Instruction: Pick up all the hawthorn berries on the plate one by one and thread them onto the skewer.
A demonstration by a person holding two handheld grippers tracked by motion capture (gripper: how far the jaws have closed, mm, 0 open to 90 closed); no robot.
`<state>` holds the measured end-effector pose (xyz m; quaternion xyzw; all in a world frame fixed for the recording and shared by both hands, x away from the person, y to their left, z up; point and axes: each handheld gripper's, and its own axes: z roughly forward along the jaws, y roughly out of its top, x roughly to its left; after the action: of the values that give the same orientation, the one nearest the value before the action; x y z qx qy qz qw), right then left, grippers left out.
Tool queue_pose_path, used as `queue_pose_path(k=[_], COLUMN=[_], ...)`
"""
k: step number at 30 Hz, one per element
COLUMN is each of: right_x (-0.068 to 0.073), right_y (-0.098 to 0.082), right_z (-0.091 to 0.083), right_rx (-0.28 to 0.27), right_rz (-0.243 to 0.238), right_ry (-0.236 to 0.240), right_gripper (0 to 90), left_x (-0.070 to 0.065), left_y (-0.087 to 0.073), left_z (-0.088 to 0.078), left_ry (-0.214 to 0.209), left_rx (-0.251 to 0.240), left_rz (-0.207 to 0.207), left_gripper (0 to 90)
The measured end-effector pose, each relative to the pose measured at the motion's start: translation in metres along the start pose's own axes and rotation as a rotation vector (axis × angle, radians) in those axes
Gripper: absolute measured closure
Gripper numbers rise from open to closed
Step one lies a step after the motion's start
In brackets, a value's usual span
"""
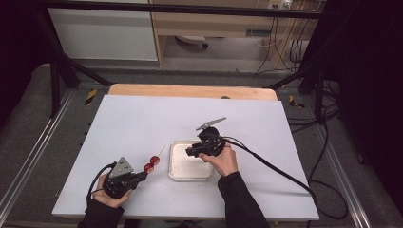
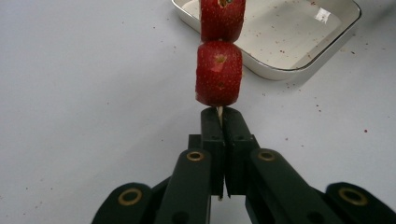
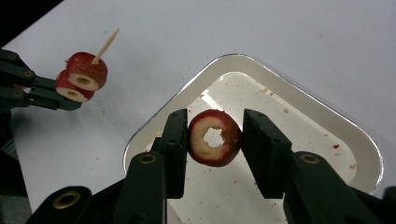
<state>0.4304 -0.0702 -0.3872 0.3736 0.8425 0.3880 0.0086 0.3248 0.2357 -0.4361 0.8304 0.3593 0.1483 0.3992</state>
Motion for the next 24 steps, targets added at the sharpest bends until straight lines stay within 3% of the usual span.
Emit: queue_pose_path(k=[7, 14, 24], right_x=[0.001, -0.001, -0.002], right_y=[-0.018, -0.039, -0.053], right_z=[-0.006, -0.011, -0.017], right_rx=[-0.126, -0.293, -0.441], right_rz=[0.039, 0.136, 0.209], right_ry=[0.027, 0.078, 0.101], right_gripper=[62.1, 62.1, 62.1], left_x=[-0.006, -0.014, -0.024], left_y=[0.002, 0.004, 0.009], left_z=[0.003, 0.006, 0.009], left_ry=[0.0, -0.001, 0.003], left_rx=[-0.003, -0.011, -0.04], left_rz=[-0.002, -0.005, -0.011], left_gripper=[88.2, 88.2, 88.2])
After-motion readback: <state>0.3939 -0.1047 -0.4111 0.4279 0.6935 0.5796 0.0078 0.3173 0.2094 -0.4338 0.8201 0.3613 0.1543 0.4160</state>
